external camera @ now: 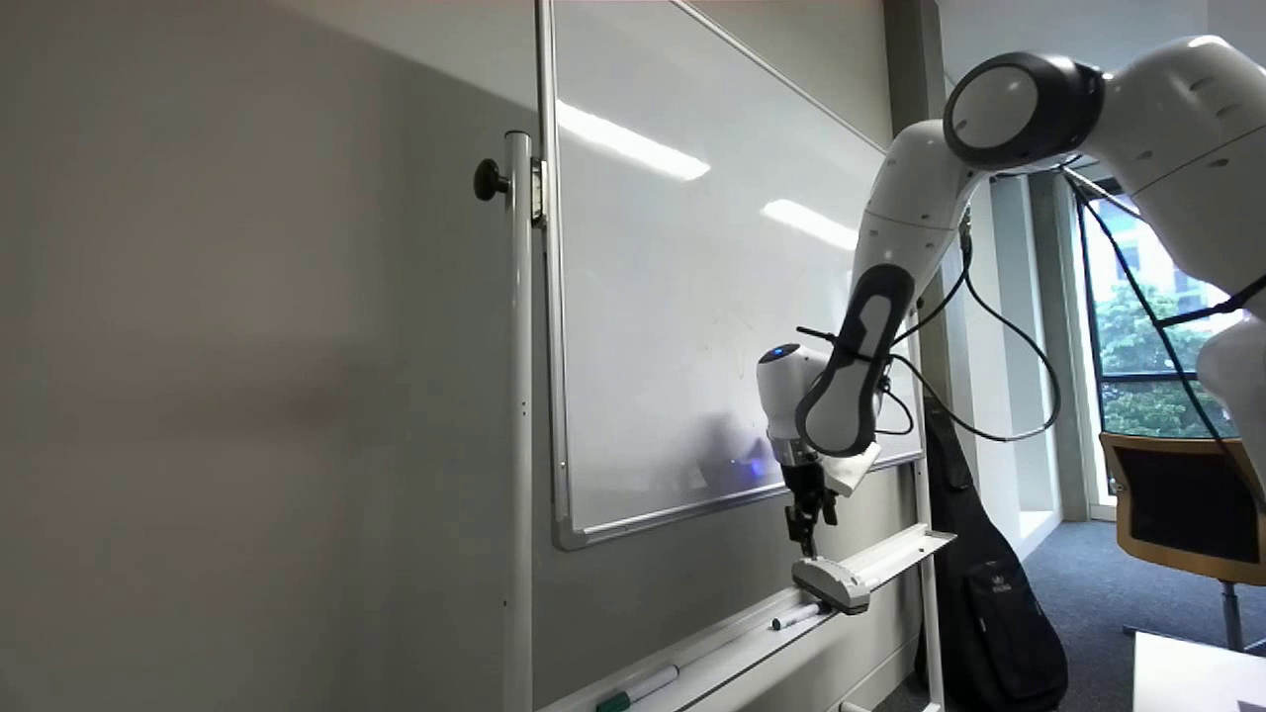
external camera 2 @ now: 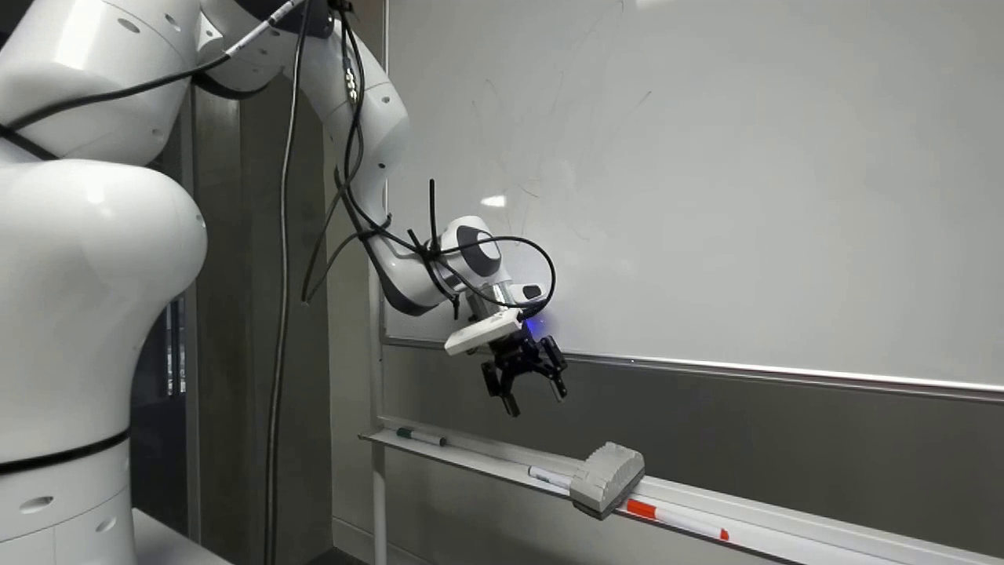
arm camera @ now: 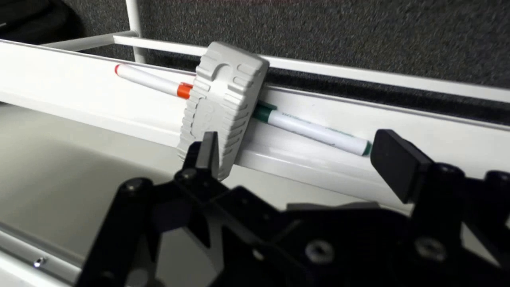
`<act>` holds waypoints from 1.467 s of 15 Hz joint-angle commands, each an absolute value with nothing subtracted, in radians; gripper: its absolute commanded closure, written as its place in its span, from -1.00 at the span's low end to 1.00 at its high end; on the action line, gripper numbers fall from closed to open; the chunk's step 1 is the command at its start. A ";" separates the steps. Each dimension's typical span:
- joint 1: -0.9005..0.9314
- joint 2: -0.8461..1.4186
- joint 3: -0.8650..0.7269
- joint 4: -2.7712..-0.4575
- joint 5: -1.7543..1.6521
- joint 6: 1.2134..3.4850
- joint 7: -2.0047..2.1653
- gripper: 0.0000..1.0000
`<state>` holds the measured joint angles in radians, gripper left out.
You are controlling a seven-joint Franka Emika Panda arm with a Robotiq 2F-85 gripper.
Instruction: Move the duster to the right
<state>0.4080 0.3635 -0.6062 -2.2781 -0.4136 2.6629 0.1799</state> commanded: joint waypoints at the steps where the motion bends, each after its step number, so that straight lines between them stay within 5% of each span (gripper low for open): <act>1: 0.269 0.152 -0.412 -2.364 -0.416 2.452 0.067 -1.00; 8: 0.081 0.064 -0.145 -2.373 -0.284 2.114 -0.114 -1.00; 22: 0.014 -0.198 -0.061 -2.528 -0.344 2.308 0.014 -1.00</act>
